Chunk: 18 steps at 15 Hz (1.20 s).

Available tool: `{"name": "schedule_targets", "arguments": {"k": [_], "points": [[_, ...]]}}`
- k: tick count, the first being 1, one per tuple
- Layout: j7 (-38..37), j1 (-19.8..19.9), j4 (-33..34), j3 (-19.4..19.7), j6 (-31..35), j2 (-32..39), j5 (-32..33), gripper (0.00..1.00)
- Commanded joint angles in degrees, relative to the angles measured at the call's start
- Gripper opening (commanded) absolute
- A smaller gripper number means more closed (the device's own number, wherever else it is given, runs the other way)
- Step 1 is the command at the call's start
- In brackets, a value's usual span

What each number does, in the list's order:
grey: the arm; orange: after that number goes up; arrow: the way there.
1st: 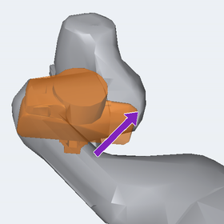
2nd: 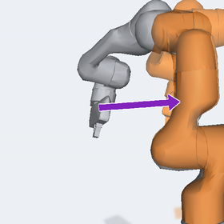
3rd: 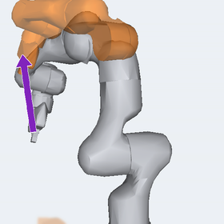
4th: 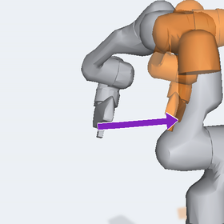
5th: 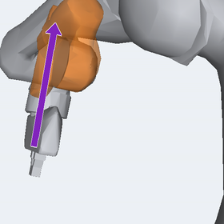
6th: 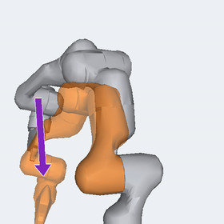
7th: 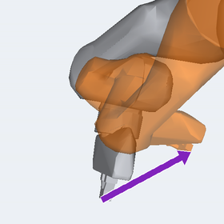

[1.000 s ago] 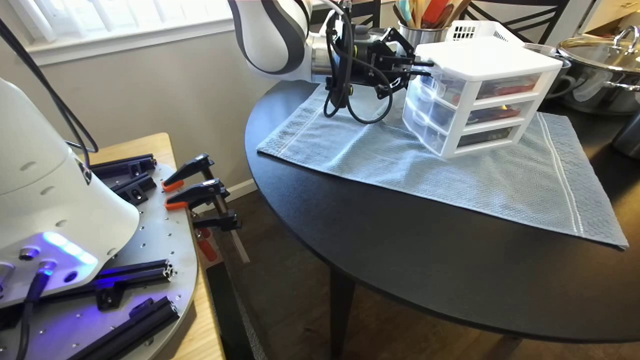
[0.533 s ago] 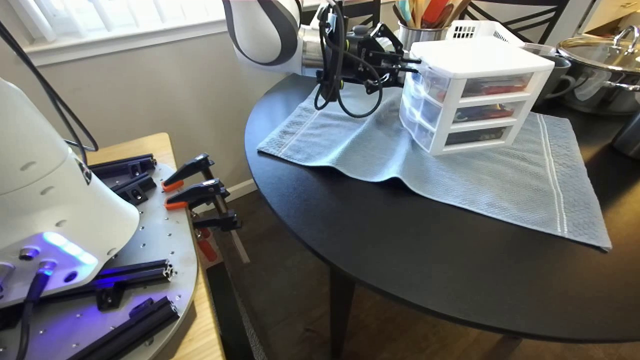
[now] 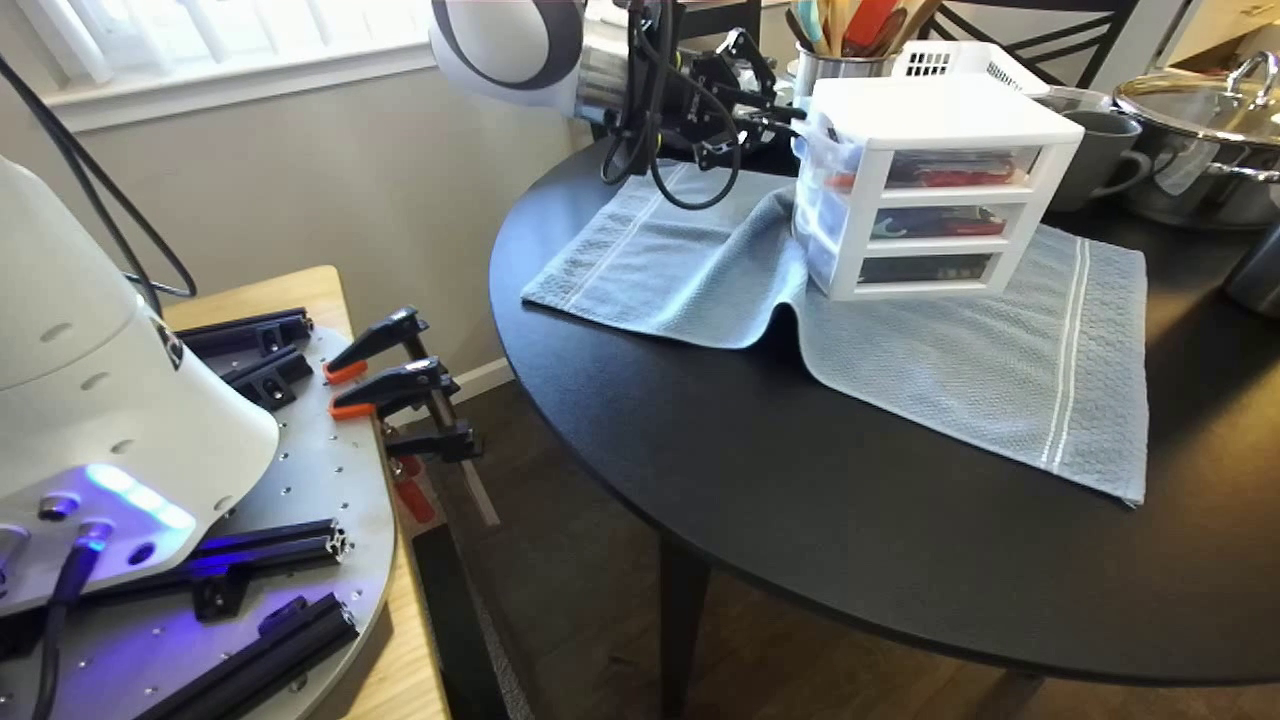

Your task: Open the drawer

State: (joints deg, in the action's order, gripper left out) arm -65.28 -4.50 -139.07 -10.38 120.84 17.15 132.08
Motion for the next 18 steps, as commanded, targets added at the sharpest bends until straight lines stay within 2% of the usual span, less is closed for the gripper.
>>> {"name": "schedule_targets", "arguments": {"k": [1,9,18], "points": [[3.09,0.18,-1.61,-1.05,7.36,-3.03,0.70,0.03],[11.05,0.33,-3.66,-0.14,22.33,-8.57,-3.39,0.03],[25.09,-0.09,-5.90,1.62,37.35,-14.04,-16.91,0.03]]}}
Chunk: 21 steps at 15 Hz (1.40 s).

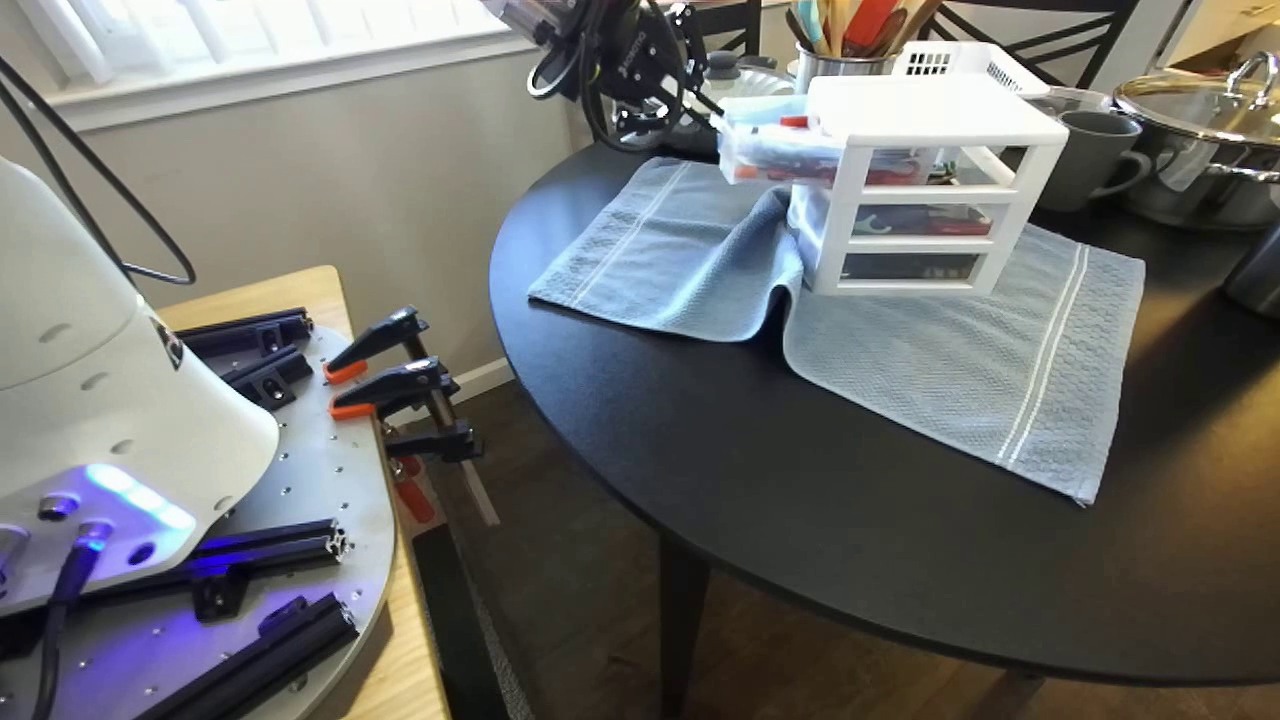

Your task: Open the drawer

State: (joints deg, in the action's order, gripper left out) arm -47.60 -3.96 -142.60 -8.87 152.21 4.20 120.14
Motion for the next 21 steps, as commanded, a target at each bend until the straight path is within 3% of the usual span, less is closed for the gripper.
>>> {"name": "schedule_targets", "arguments": {"k": [1,10,11,12,14,21], "points": [[9.55,-0.65,-2.70,0.29,7.38,-1.50,-7.03,0.03],[33.83,-0.80,-5.50,1.44,12.74,-2.11,-27.82,0.03],[36.28,-1.04,-5.88,1.30,12.60,-2.19,-30.00,0.09],[38.66,-1.29,-6.57,1.22,12.76,-1.96,-32.27,0.36],[42.63,-1.74,-7.67,1.09,12.68,-1.76,-36.29,0.36],[53.44,-2.39,-8.81,0.99,13.35,-3.91,-48.49,0.80]]}}
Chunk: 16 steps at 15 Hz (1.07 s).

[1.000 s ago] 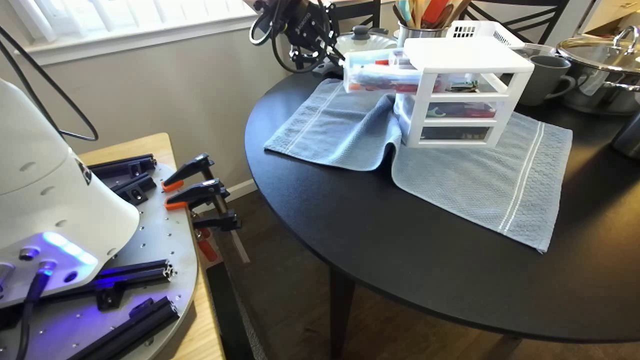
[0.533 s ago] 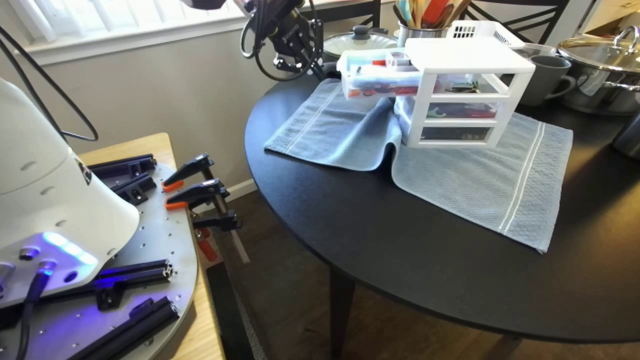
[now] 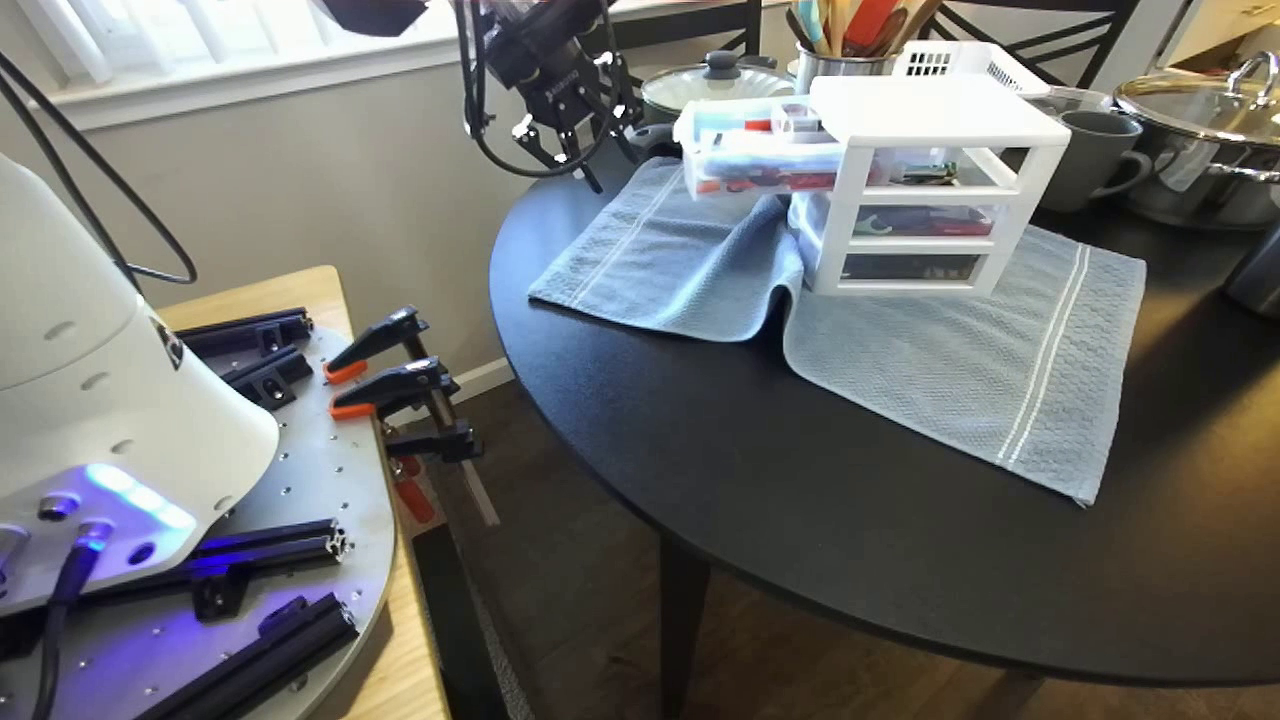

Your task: Open the drawer

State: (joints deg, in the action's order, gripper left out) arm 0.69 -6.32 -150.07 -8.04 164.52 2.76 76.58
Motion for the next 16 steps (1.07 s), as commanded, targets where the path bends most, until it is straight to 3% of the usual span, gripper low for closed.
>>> {"name": "schedule_targets", "arguments": {"k": [1,3,4,5,6,16], "points": [[6.13,-0.06,-1.29,0.16,0.99,-2.70,-6.56,0.85],[8.26,-0.13,-1.56,0.14,1.15,-3.61,-9.92,0.98],[8.91,-0.24,-1.60,0.10,1.05,-4.10,-11.39,0.99],[9.41,-0.41,-1.53,0.01,0.54,-4.49,-12.92,1.00],[6.14,-0.07,0.01,-0.08,0.15,-1.89,-9.55,1.00],[6.31,-0.07,0.08,-0.08,0.14,-1.70,-9.82,1.00]]}}
